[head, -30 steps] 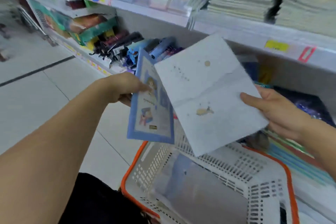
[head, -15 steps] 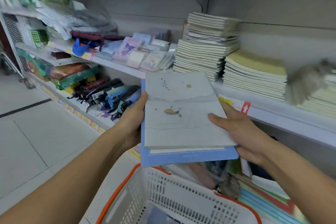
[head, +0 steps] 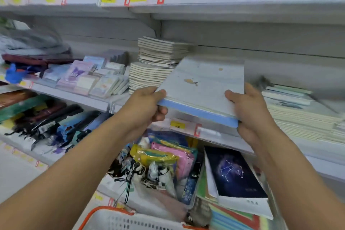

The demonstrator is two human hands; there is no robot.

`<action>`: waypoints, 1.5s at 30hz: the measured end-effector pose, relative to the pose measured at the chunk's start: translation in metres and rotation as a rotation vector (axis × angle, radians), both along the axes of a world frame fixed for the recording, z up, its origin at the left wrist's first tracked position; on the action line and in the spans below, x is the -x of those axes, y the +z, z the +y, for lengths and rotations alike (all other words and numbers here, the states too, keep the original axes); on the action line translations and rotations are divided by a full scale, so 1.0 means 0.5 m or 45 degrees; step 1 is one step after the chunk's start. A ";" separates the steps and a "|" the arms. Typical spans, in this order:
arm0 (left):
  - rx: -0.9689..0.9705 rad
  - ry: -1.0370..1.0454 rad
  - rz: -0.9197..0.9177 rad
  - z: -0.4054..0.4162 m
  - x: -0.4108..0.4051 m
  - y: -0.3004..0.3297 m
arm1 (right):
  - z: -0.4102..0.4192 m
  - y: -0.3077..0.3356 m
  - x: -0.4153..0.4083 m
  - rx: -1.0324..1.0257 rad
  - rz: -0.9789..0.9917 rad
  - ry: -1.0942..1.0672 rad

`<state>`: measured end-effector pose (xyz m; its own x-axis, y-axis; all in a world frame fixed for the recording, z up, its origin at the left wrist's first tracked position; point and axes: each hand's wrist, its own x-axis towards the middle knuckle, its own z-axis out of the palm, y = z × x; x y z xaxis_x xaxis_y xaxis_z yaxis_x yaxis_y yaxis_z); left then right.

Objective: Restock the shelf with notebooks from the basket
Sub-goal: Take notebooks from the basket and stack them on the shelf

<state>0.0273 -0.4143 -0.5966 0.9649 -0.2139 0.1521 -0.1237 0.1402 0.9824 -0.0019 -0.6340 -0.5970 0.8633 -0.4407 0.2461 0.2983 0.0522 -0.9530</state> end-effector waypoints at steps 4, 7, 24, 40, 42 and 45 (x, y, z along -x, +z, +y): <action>0.001 0.102 0.198 -0.089 -0.062 0.024 | -0.062 0.006 -0.037 -0.151 0.238 0.197; 0.034 0.175 0.279 -0.138 -0.090 0.018 | -0.114 0.008 -0.052 0.050 0.180 0.396; 0.118 0.224 0.208 -0.221 -0.168 0.024 | -0.121 -0.080 -0.168 0.679 0.165 -0.275; -1.602 -0.110 -0.300 0.140 0.039 -0.181 | 0.144 -0.141 -0.059 1.334 -0.335 -0.046; -1.830 -0.186 -0.210 0.189 0.067 -0.236 | 0.218 -0.248 -0.043 1.532 -0.118 0.552; -2.338 -0.447 0.075 0.237 0.102 -0.295 | 0.275 -0.465 -0.013 1.582 0.746 1.418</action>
<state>-0.0235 -0.2959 -0.7439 0.8411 -0.2152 -0.4961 -0.2920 -0.9529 -0.0816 0.0048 -0.4968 -0.8293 0.6849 0.5524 -0.4751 0.2660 -0.7966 -0.5428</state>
